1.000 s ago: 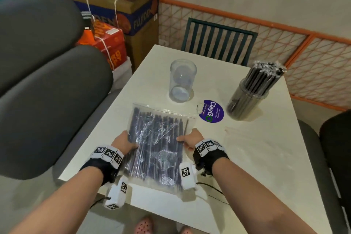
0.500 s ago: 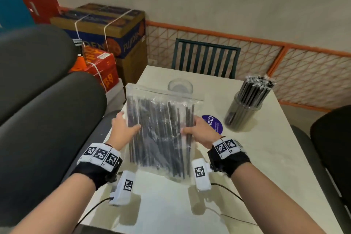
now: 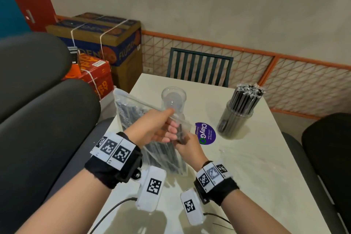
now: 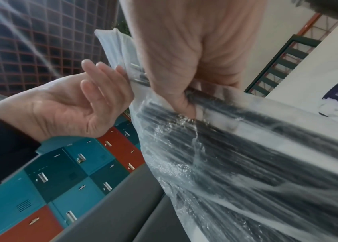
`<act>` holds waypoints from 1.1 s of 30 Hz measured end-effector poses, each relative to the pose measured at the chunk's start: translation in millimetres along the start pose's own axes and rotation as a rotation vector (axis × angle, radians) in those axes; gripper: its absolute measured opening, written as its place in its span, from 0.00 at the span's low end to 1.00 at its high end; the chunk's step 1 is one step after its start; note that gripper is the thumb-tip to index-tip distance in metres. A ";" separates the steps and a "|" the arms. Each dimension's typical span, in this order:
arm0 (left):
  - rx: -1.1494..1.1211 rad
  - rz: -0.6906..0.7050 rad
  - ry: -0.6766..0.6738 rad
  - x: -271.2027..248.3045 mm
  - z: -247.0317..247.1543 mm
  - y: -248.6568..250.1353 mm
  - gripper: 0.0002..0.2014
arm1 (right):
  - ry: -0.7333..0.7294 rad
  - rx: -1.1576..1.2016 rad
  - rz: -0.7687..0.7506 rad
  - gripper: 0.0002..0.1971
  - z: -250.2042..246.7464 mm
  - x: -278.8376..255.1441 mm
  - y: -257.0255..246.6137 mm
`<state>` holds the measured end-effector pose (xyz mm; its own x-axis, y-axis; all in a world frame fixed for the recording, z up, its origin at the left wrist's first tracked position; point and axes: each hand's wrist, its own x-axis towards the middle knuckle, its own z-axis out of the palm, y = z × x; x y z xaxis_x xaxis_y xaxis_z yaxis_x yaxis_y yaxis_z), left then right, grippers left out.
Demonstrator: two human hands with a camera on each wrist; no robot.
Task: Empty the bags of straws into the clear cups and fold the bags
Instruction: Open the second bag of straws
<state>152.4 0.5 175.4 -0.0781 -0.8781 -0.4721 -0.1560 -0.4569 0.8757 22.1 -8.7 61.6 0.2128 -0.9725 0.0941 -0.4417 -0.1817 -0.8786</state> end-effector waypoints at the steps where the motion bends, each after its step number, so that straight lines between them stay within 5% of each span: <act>1: -0.011 -0.002 -0.008 -0.4 0.9 -1.9 0.18 | 0.002 0.000 0.000 0.10 -0.7 -0.6 2.7; 6: -0.262 0.031 -0.059 -0.1 10.7 -11.9 0.05 | -0.096 0.154 0.030 0.21 -14.5 -4.2 -1.7; 10: -0.322 0.144 -0.059 -0.2 12.3 -17.3 0.05 | -0.158 0.164 -0.098 0.32 -53.8 -15.1 -29.8; 15: -0.154 0.278 0.087 2.0 26.3 -18.8 0.13 | 0.068 -0.238 -0.376 0.17 -76.3 -17.1 -53.7; 19: -0.103 0.341 0.163 1.8 40.3 -20.4 0.15 | 0.232 -0.404 -0.460 0.07 -77.7 -16.7 -50.6; 26: -0.046 0.410 0.089 -1.4 57.2 -23.3 0.10 | 0.219 -0.008 -0.103 0.11 -95.9 -18.3 -54.3; 30: -0.110 0.349 0.002 -5.6 63.7 -23.6 0.12 | 0.367 0.037 -0.005 0.06 -97.5 -10.3 -57.0; 33: -0.114 0.330 0.003 -6.1 63.4 -24.0 0.14 | 0.296 -0.064 0.047 0.06 -100.3 -3.0 -57.3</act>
<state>94.2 25.8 150.8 -0.1032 -0.9814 -0.1616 -0.0113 -0.1613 0.9868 -40.7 -10.0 158.7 -0.0681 -0.9786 0.1944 -0.5010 -0.1350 -0.8549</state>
